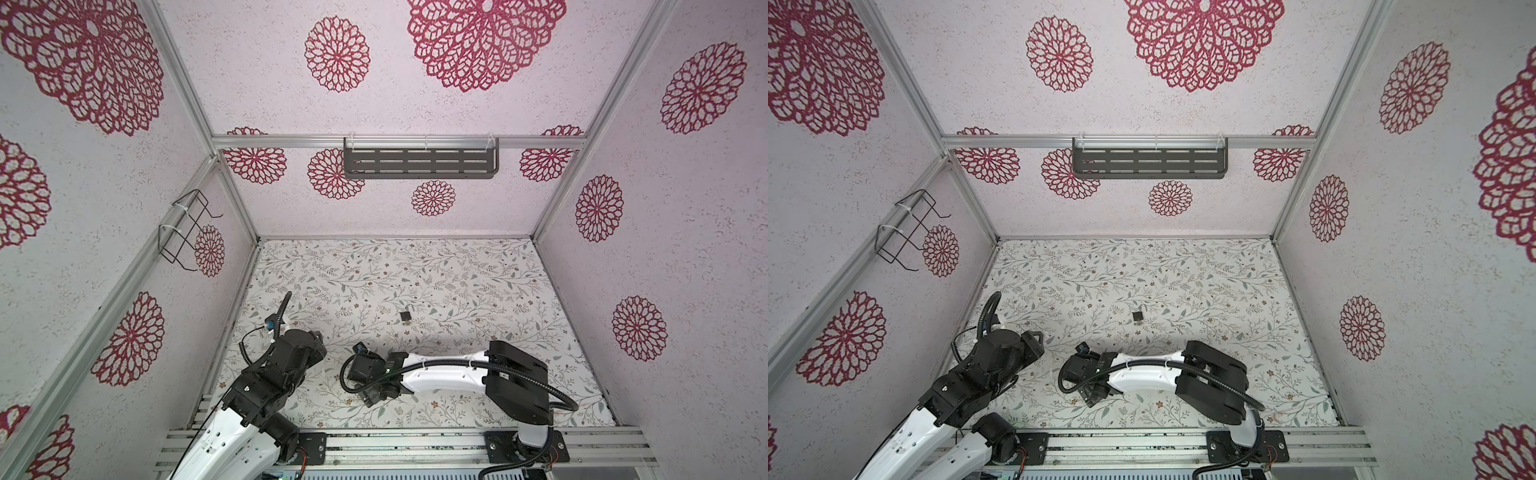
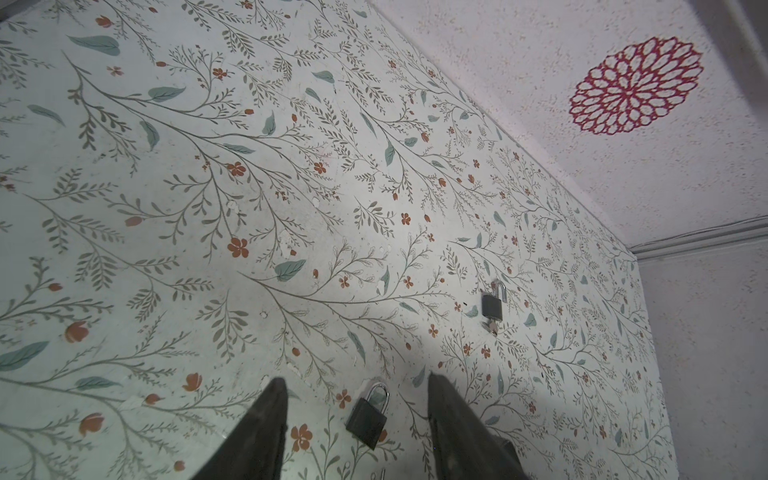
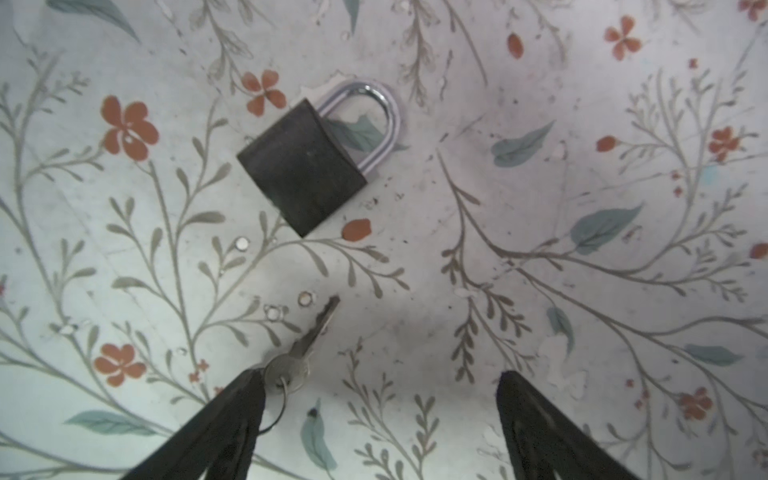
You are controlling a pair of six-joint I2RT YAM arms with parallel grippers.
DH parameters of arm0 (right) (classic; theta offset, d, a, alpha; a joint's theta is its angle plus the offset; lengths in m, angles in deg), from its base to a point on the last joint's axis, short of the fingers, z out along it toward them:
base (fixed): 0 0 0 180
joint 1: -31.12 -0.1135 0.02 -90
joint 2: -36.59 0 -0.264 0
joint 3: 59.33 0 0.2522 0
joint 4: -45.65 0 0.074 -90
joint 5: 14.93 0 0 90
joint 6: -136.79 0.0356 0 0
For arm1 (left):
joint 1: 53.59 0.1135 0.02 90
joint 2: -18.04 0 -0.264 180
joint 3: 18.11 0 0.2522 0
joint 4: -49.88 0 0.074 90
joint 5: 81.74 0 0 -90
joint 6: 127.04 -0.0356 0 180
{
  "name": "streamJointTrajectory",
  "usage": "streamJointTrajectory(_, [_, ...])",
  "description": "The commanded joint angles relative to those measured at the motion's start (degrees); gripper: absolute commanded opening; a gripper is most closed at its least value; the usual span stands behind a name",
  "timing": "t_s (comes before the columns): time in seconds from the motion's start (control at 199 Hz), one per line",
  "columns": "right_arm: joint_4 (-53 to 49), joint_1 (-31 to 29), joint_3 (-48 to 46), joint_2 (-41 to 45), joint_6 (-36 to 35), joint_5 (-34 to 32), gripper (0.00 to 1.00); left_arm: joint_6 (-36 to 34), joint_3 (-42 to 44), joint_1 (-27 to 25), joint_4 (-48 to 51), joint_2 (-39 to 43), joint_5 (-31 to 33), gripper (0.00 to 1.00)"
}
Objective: Unlock with the key
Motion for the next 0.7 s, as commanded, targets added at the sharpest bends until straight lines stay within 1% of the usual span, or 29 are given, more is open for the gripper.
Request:
streamJointTrajectory(0.0, [-1.5,0.8,-0.5,5.5,-1.5,0.0,0.91,1.2,0.5,0.6,-2.5,0.1,-0.8,0.56])
streamJointTrajectory(0.075, [0.7,0.8,-0.5,6.4,-0.8,3.7,0.90,1.5,0.5,0.6,-2.7,0.2,-0.9,0.56])
streamJointTrajectory(0.146, [2.4,0.8,-0.4,5.9,1.4,7.0,0.88,1.7,0.5,0.6,-2.8,0.6,-0.9,0.57])
streamJointTrajectory(0.221, [3.9,0.8,-0.7,5.2,4.4,8.8,0.85,1.4,0.6,0.7,-2.8,0.9,-0.8,0.56])
streamJointTrajectory(0.286, [3.5,0.6,-0.5,4.3,6.7,8.3,0.82,1.2,0.4,0.8,-2.3,1.4,-1.0,0.56])
streamJointTrajectory(0.387, [1.1,-0.2,0.8,2.7,8.7,5.4,0.80,-0.1,-0.6,1.0,-2.1,1.4,-2.6,0.56])
streamJointTrajectory(0.487, [-1.7,-1.2,2.9,0.4,8.7,2.3,0.80,-1.1,-1.8,1.1,-0.9,1.0,-2.2,0.56])
streamJointTrajectory(0.548, [-2.5,-1.5,3.7,-0.8,8.5,1.8,0.80,-1.2,-1.9,1.1,-0.7,0.9,-2.0,0.56])
streamJointTrajectory(0.698, [-3.5,-1.6,4.6,-2.5,7.6,0.7,0.80,-1.7,-2.0,1.1,-1.5,0.1,-3.6,0.56])
